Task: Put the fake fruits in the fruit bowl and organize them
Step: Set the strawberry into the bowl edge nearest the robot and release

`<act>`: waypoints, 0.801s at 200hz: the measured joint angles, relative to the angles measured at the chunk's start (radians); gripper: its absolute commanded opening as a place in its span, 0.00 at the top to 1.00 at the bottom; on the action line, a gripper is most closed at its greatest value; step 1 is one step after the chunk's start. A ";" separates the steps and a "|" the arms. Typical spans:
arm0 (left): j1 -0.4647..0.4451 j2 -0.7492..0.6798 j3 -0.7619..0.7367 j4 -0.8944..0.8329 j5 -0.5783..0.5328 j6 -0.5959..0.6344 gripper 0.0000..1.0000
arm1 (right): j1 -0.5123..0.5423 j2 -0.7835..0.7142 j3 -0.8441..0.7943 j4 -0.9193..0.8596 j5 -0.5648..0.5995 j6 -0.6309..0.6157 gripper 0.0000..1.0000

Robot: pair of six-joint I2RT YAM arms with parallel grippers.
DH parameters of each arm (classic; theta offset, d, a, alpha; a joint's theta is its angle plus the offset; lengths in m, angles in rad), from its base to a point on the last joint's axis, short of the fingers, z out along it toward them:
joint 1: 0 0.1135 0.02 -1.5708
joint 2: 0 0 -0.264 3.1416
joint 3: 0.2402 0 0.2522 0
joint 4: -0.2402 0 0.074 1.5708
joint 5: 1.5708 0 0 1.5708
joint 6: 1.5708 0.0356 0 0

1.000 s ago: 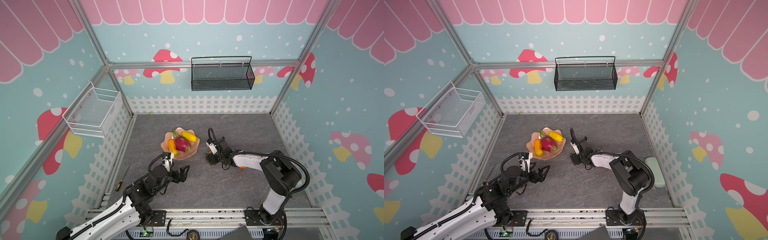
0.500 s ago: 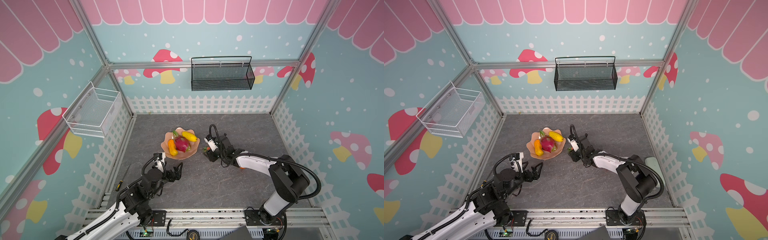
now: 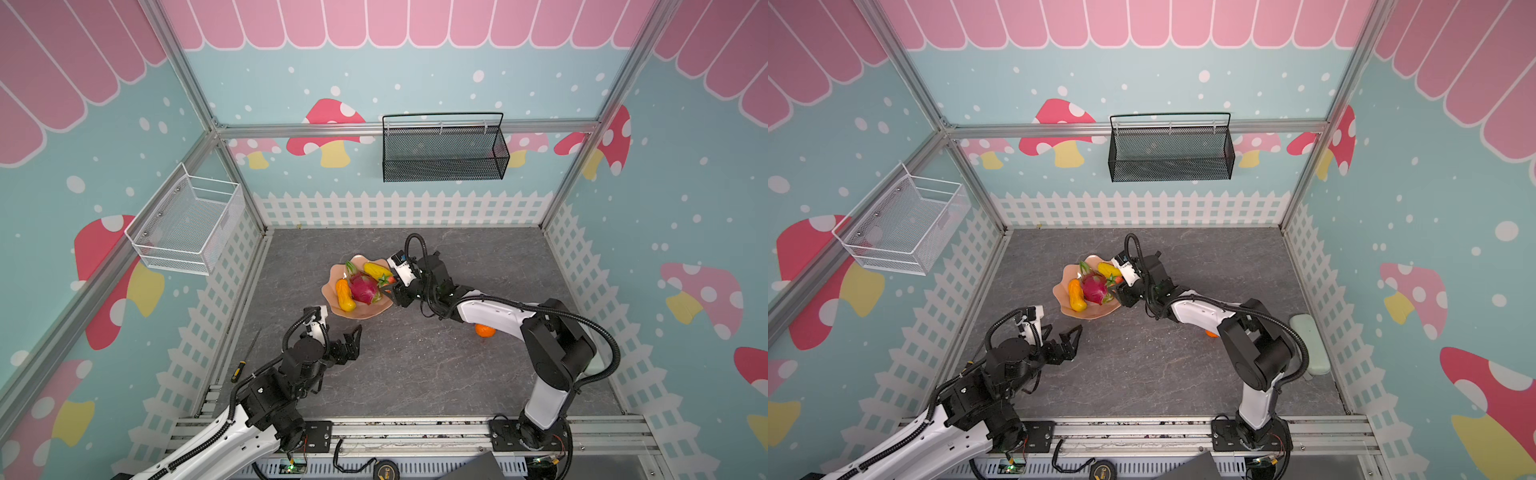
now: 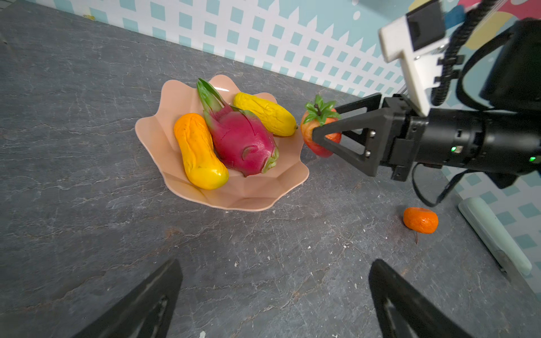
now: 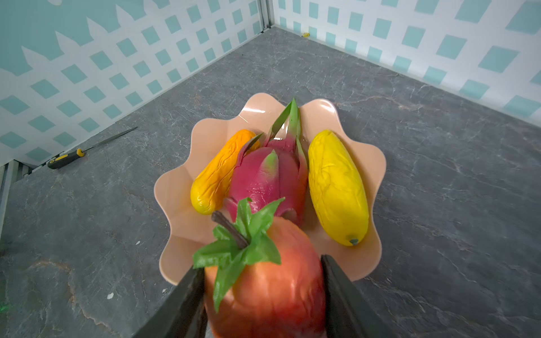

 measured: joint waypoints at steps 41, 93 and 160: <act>0.000 -0.021 -0.001 0.000 -0.004 0.000 0.01 | 0.000 0.054 0.005 0.024 -0.015 0.033 0.44; 0.000 -0.021 -0.006 0.000 -0.007 0.003 0.00 | 0.000 0.132 0.058 0.072 -0.035 0.065 0.43; 0.000 -0.021 -0.011 0.000 -0.007 0.005 0.00 | 0.000 0.175 0.076 0.103 -0.043 0.090 0.24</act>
